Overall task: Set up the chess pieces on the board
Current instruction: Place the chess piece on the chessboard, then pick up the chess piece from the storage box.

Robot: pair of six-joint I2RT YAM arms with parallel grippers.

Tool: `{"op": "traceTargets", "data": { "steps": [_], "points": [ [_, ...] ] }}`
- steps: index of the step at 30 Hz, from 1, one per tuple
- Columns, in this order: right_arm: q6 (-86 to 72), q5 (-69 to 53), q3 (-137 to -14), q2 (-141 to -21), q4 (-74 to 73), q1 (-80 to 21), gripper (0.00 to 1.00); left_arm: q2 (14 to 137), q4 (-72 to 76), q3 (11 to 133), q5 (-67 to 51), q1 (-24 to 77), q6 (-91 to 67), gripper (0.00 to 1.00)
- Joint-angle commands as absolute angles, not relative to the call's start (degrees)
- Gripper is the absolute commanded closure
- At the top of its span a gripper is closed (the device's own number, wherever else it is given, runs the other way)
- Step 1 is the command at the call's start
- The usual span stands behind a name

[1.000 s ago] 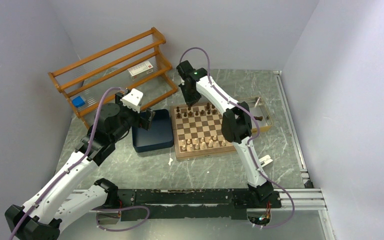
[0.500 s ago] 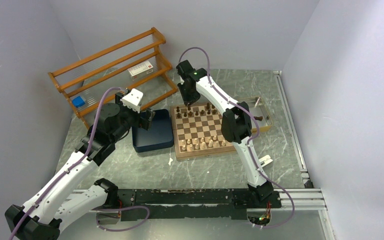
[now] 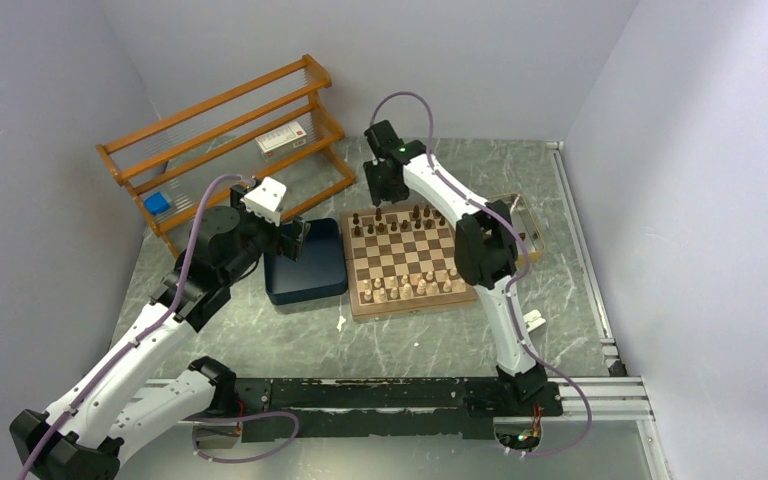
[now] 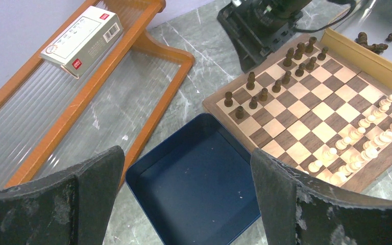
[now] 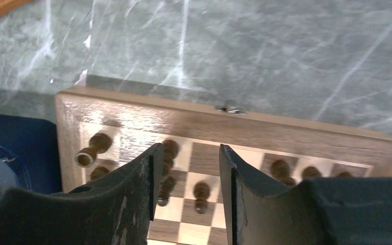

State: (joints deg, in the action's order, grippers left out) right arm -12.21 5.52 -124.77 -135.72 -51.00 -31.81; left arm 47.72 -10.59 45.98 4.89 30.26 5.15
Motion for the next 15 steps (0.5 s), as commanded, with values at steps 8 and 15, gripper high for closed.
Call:
{"op": "traceTargets", "data": {
  "steps": [8, 15],
  "points": [
    [-8.83, 3.51, -122.78, -135.1, -41.78, -25.76, 0.46, 47.72, -12.1, 46.45, 7.54, 30.48, 1.41, 0.02],
    [-8.33, 2.05, -125.72, -139.61, -42.23, -25.26, 0.47, 47.62, -11.82, 46.13, 7.45, 30.5, 1.83, 0.02]
  ]
}}
